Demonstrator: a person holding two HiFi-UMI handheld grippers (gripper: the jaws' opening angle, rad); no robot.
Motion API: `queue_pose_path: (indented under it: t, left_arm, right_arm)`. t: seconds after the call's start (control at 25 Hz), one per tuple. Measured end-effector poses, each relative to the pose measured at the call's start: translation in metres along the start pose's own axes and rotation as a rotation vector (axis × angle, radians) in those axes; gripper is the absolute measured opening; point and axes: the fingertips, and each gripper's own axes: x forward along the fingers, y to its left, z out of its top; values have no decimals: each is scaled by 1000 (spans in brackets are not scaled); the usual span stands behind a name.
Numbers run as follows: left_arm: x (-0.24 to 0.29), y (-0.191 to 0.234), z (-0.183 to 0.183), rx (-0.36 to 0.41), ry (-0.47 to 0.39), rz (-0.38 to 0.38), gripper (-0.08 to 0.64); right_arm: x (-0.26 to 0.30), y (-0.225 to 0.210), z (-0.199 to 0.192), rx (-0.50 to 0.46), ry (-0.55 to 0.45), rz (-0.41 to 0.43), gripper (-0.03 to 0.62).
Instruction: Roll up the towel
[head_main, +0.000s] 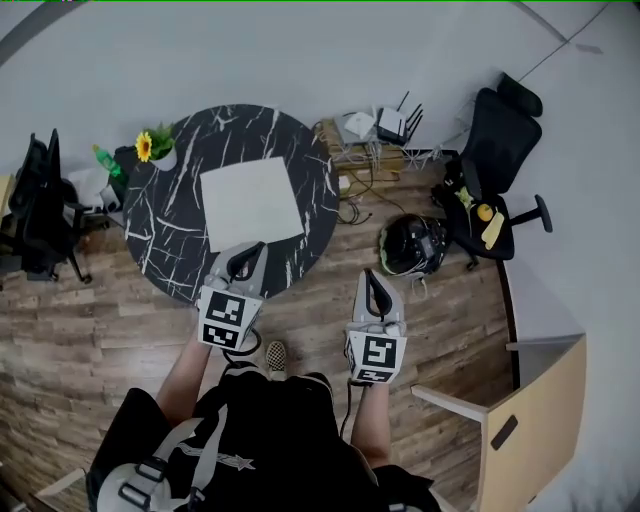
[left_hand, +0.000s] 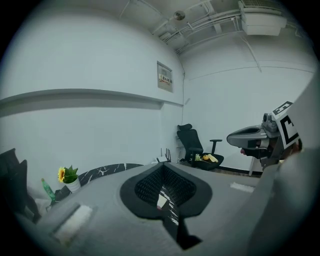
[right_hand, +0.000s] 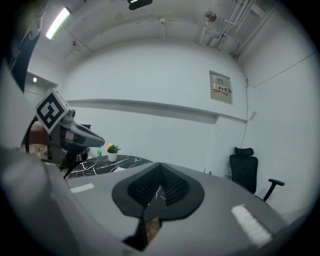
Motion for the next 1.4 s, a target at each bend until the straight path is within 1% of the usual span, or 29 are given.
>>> queue_pose_path:
  t: [0.2,0.48,0.76,0.92,1.04,1.24,1.4]
  left_arm:
    - [-8,34,-6,-23,7,86,11]
    - [-23,68,-18,-59,24,201,11]
    - [-13,105,-39,-113,73,310,11]
    - [3,122,-59,-147,122,349,11]
    - [13,130,-81,-181,174,371,11]
    - [32,138,-120,-225,256,385,11]
    - [43,143,-151,-242,325,394,11]
  right_arm:
    - [33,21,11,-26,-18,86,5]
    - [70,46,18,-50,-32,202,5]
    - [127,68,12,-69,-14,330,5]
    - [162,75,-6,-62,30,386,5]
    - [181,82,-26,-53,81,427,5]
    - [207,95,-69,-38,176,481,5]
    - [222,105,-99,-31,234,521,5]
